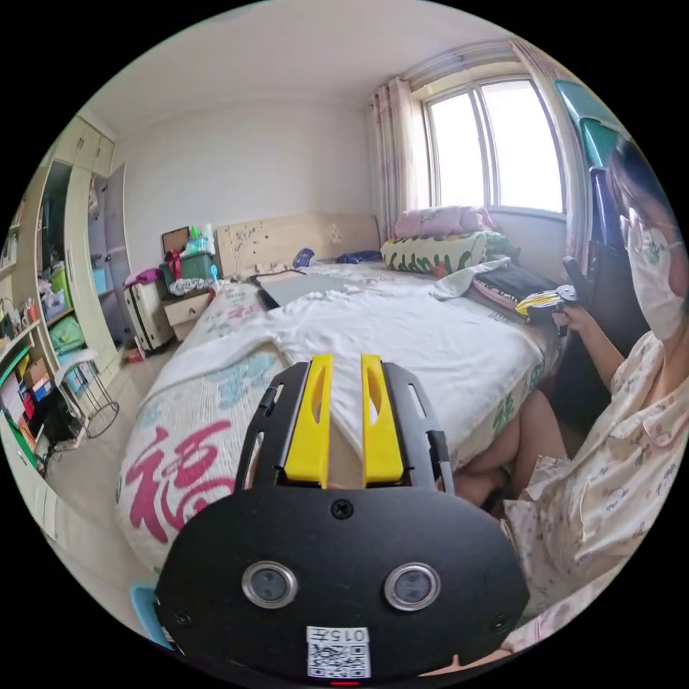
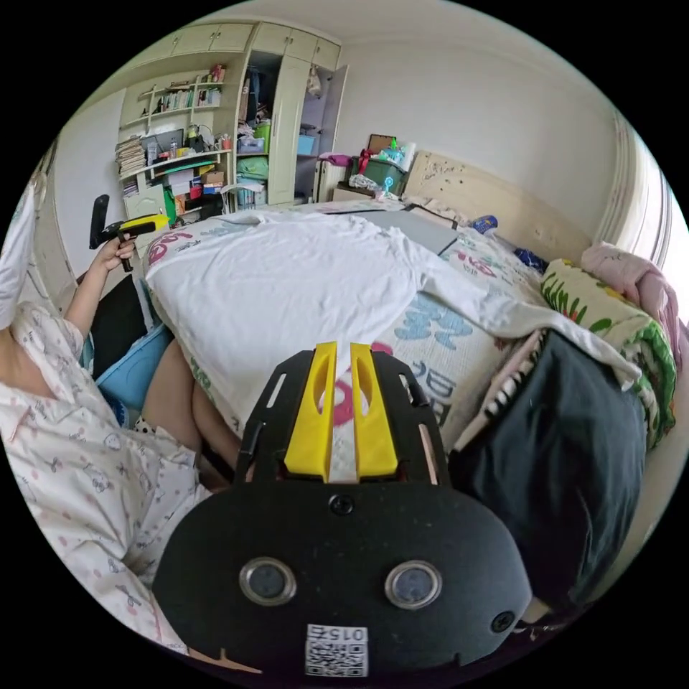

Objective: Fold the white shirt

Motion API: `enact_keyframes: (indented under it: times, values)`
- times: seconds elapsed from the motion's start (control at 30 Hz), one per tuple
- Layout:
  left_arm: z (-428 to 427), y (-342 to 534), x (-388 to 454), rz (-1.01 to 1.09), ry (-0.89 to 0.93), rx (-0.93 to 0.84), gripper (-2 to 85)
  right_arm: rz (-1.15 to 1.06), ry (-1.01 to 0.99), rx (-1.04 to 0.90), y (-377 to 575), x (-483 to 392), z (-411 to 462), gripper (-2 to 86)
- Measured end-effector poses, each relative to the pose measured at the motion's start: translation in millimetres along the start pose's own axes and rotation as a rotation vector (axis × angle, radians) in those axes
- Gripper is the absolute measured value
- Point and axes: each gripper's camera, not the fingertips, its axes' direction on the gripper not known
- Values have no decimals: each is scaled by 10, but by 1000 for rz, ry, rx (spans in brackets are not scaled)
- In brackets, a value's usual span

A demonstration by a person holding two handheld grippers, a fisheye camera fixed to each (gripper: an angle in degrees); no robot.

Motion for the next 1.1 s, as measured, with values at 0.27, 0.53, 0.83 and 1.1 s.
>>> enact_keyframes:
  times: [0.27,0.53,0.83,1.1]
  values:
    - [2032,-1125,-238,19,-2,-146,6,66,-36,56,-1584,314,1233,12]
    - [4298,-1815,-727,-55,-109,-427,-5,260,-24,-147,-3046,899,2907,-10]
    - [5696,-1998,-1170,-58,-293,-548,1,106,334,-382,-3971,584,4277,-8]
    - [6309,-1934,-1405,16,-398,-561,10,73,472,-421,-4371,523,4553,-6]
